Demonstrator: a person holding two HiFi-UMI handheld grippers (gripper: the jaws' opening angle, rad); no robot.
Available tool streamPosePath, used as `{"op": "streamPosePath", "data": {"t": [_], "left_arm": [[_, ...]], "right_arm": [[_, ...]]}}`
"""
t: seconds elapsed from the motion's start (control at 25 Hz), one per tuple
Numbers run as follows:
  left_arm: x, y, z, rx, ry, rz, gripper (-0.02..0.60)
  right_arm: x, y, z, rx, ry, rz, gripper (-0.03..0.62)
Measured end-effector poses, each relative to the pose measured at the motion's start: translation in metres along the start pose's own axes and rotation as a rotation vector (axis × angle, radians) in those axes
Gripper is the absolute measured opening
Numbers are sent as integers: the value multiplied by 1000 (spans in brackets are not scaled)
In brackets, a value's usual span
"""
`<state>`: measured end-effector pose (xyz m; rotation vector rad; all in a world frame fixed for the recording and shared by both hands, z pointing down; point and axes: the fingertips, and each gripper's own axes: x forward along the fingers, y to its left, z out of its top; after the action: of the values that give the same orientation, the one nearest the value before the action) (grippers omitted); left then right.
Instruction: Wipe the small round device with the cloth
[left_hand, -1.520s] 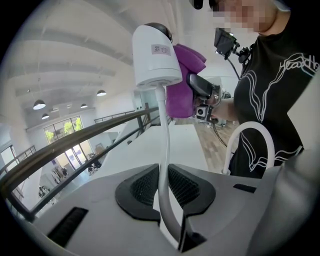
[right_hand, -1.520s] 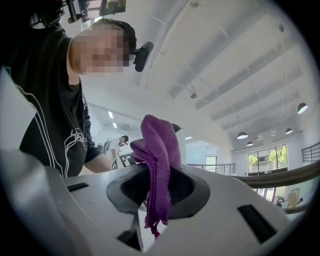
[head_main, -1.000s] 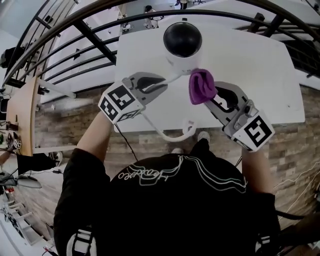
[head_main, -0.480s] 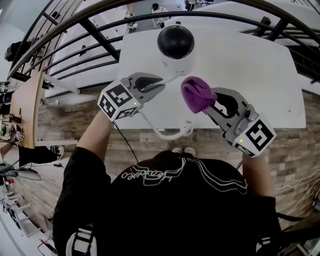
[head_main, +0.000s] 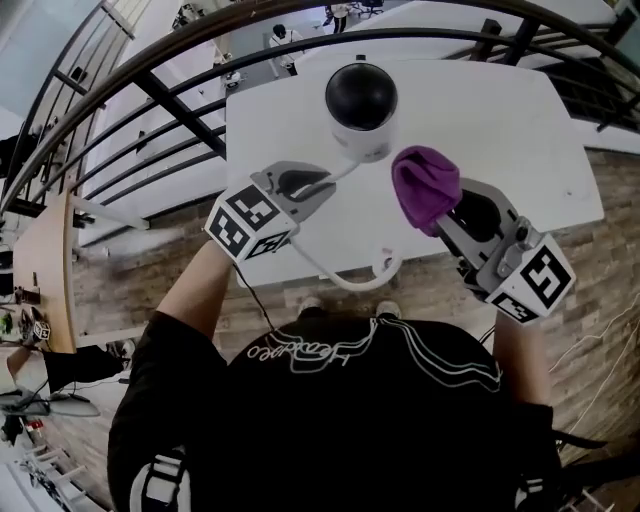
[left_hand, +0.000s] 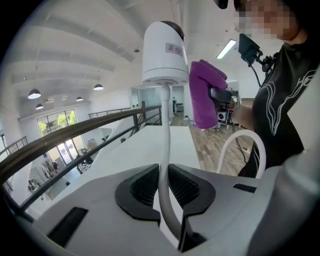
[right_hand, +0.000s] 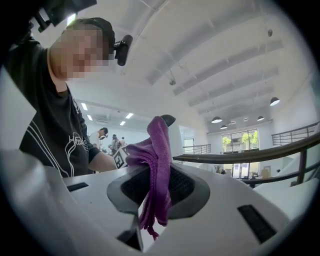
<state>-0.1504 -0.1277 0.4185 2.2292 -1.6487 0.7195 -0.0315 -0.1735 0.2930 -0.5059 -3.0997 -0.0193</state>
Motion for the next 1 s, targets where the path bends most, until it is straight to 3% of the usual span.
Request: {"op": "streamPosePath", "data": {"t": [0.2,0.44,0.56,0.84,1.0], "left_arm": [[0,1,6,16,-64,-92,61],[-3,-8,10,-34,-112,-199,60],[-4,-13,12,-47,-115,-236,60],[-7,-9,11,-65,-137,-291,58],[-7,-10,12,-103,-160,-361,60]], "right_arm": [[6,17,10,-37,10,-244,72],[2,44,22,-84,42,-491,72],[0,54,25,-111,72,-550,72],[16,57,23,-181,109,-582,72],[25,60,29,-247,170,-680,72]]}}
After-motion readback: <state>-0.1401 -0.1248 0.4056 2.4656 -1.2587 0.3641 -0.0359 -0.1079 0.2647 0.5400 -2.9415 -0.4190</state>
